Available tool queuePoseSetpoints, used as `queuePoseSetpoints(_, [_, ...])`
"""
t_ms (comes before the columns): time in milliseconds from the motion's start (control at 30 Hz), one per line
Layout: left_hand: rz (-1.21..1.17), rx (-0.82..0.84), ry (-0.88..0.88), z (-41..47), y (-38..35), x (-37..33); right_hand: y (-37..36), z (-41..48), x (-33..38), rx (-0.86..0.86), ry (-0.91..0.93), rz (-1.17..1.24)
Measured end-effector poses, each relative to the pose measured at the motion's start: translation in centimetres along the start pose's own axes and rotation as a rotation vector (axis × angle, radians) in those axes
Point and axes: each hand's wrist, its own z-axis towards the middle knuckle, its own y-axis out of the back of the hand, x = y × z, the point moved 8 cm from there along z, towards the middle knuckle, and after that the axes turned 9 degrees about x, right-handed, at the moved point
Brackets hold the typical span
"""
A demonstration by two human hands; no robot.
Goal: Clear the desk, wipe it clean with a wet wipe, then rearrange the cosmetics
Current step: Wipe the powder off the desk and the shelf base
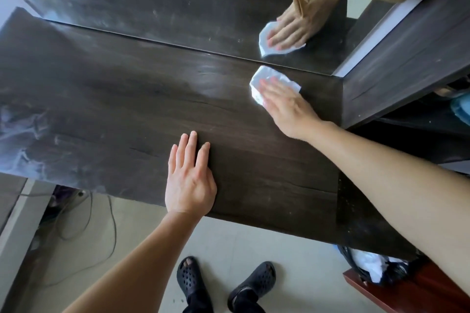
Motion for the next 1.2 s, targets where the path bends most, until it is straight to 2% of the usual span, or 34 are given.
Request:
queuePoseSetpoints(133, [0.001, 0.007, 0.0, 0.1, -0.1, 0.1, 2.8, -1.6, -6.7, -0.227, -0.237, -0.06])
queuePoseSetpoints(233, [0.001, 0.013, 0.002, 0.0, -0.1, 0.1, 3.5, -3.6, -8.6, -0.245, -0.464, -0.161])
queuePoseSetpoints(300, [0.005, 0.009, 0.0, 0.0, 0.0, 0.1, 4.1, -4.1, -8.2, -0.286, -0.587, -0.114])
queuePoseSetpoints(367, [0.003, 0.008, 0.0, 0.0, 0.0, 0.1, 3.0, -5.2, -5.7, -0.348, -0.528, -0.023])
queuePoseSetpoints(433, [-0.004, 0.006, 0.003, 0.0, 0.0, 0.2, 0.3, -8.3, -0.6, -0.348, -0.264, 0.045])
queuePoseSetpoints(533, [-0.002, -0.002, 0.0, 0.1, 0.0, 0.2, -4.4, -15.7, 7.0, -0.132, 0.086, 0.192])
queuePoseSetpoints(600, [-0.006, -0.007, -0.003, 0.0, 0.0, 0.2, -6.1, -19.4, 9.8, 0.03, 0.265, 0.114])
queuePoseSetpoints(633, [-0.008, -0.005, -0.004, 0.0, 0.0, 0.2, -5.8, -19.7, 9.6, 0.036, 0.302, 0.066])
queuePoseSetpoints(667, [-0.008, -0.003, -0.004, 0.0, 0.0, 0.2, -4.6, -18.9, 8.0, -0.044, 0.261, 0.026])
queuePoseSetpoints(700, [-0.007, -0.002, -0.004, 0.1, 0.1, 0.1, -2.7, -17.4, 5.6, -0.162, 0.144, 0.042])
queuePoseSetpoints(767, [-0.005, -0.008, -0.003, 0.1, 0.2, 0.1, 0.3, -14.4, -0.3, -0.381, -0.2, -0.027])
queuePoseSetpoints(833, [-0.005, -0.013, -0.003, 0.0, 0.2, 0.2, 0.4, -13.0, -2.0, -0.445, -0.346, -0.041])
queuePoseSetpoints(900, [-0.008, -0.02, -0.008, -0.1, 0.1, 0.3, -2.4, -13.8, 1.0, -0.394, -0.312, 0.011])
queuePoseSetpoints(1000, [-0.008, -0.023, -0.004, -0.1, 0.1, 0.3, -7.0, -18.6, 8.6, -0.253, -0.013, 0.059])
queuePoseSetpoints(1067, [-0.013, -0.019, -0.001, -0.1, -0.1, 0.3, -7.3, -20.6, 8.6, -0.175, 0.09, 0.041])
queuePoseSetpoints(1100, [-0.015, -0.021, -0.002, -0.1, -0.1, 0.3, -6.2, -20.9, 6.4, -0.221, 0.029, 0.014])
queuePoseSetpoints(1200, [-0.013, -0.038, -0.015, -0.1, -0.1, 0.3, -2.6, -20.5, -2.1, -0.385, -0.338, -0.045])
